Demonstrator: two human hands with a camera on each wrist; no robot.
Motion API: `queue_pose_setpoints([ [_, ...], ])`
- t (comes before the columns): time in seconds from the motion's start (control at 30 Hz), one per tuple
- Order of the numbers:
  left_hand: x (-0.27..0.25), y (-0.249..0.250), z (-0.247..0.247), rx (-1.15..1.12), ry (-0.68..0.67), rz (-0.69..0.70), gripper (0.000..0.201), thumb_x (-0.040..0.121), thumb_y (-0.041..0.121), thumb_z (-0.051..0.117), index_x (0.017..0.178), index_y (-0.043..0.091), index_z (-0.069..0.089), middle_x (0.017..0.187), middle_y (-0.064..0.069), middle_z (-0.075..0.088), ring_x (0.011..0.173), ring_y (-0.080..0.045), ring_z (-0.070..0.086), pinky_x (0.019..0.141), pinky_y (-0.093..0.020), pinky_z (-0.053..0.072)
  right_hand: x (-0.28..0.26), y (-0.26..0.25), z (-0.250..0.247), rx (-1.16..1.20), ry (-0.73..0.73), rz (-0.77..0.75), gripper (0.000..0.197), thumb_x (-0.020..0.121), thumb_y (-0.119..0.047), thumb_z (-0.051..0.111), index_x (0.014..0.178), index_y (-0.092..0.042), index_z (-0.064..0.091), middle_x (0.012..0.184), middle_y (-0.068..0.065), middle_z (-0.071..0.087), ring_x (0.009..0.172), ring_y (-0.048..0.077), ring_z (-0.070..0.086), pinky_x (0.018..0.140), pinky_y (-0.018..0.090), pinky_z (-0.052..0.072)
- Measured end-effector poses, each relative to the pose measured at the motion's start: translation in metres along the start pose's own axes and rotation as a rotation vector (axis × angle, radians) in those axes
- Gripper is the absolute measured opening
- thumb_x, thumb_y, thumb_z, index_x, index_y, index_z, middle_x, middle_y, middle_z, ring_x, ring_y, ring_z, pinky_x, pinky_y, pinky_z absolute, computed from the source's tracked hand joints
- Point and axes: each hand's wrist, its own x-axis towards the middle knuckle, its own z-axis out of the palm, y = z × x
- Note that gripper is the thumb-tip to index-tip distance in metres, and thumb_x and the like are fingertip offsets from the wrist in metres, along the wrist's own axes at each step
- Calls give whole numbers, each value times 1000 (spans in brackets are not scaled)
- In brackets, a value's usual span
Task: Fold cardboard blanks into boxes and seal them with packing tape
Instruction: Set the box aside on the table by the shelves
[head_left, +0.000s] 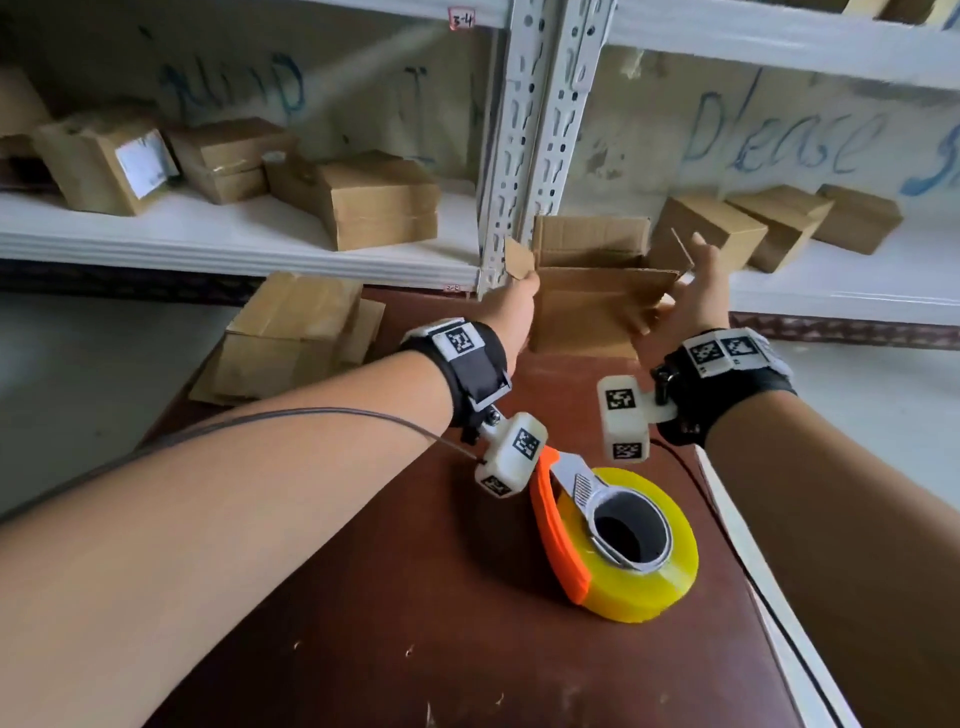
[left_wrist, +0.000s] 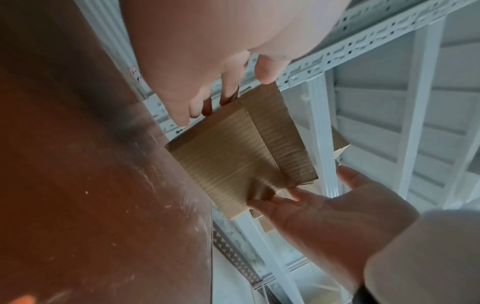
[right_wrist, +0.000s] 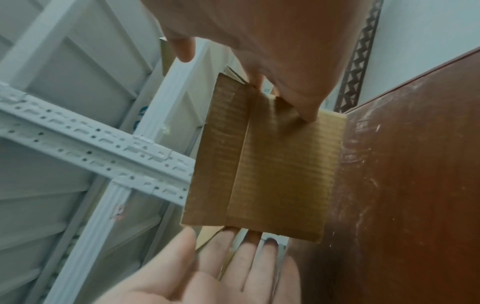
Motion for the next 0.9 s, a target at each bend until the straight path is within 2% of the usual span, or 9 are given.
queue_pose_setpoints([
  [0.1,16,-2,18,155,-18,-2,57,106,50,45,142,7,57,138,-6,61,131,-28,56,108,-36,43,21,5,-15,28,-16,48,37,101,-43,51,77,-17,61,49,-6,60,45,9,58,40,17,41],
  [0.23,53,-18,35,210,-62,-73,77,93,67,41,145,11,53,146,-3,55,141,-29,49,115,-41,43,41,16,-39,-33,106,115,30,91,-39,58,67,-23,49,61,-7,50,55,13,43,53,22,34],
  [0.3,45,-15,37,192,-130,-62,65,105,55,33,149,11,49,140,-4,55,124,-20,52,94,-28,45,45,20,-49,-31,117,133,35,91,-38,57,61,-23,48,67,-6,43,55,14,37,58,24,28],
  [0.37,39,-10,35,183,-129,-42,68,107,56,31,156,9,43,156,-14,48,134,-28,52,96,-36,42,38,17,-50,-47,60,159,45,97,-35,51,53,-23,52,69,-5,41,56,16,38,57,24,32],
  [0.43,37,-8,32,191,-130,-57,77,103,64,32,159,11,37,165,-13,37,150,-31,37,119,-46,32,28,9,-47,-54,48,130,30,104,-31,45,88,-26,70,76,-4,43,74,19,47,63,32,51],
  [0.5,32,-3,26,159,-112,-86,90,95,76,35,162,16,31,168,-9,30,156,-27,26,125,-48,16,18,-3,-43,-73,117,85,27,109,-28,39,127,-21,59,79,-3,43,93,19,47,85,38,52],
  [0.6,8,13,8,100,-95,-73,90,96,77,33,161,15,34,168,-8,31,156,-26,24,125,-50,12,6,-18,-38,-98,144,77,25,105,-35,44,94,-13,47,80,1,45,73,19,48,64,30,37],
  [0.73,-49,42,-28,111,-126,-55,85,100,75,31,162,16,30,170,-3,27,158,-23,19,126,-50,7,-24,-25,-28,-138,160,78,29,99,-41,48,83,-17,48,78,2,52,71,20,49,77,33,40],
  [0.9,-117,60,-90,107,-130,59,73,104,60,43,161,17,33,170,-2,27,158,-22,19,127,-51,10,-109,-13,-1,-150,51,51,31,106,-27,43,77,-18,47,78,1,49,88,24,52,55,25,42],
])
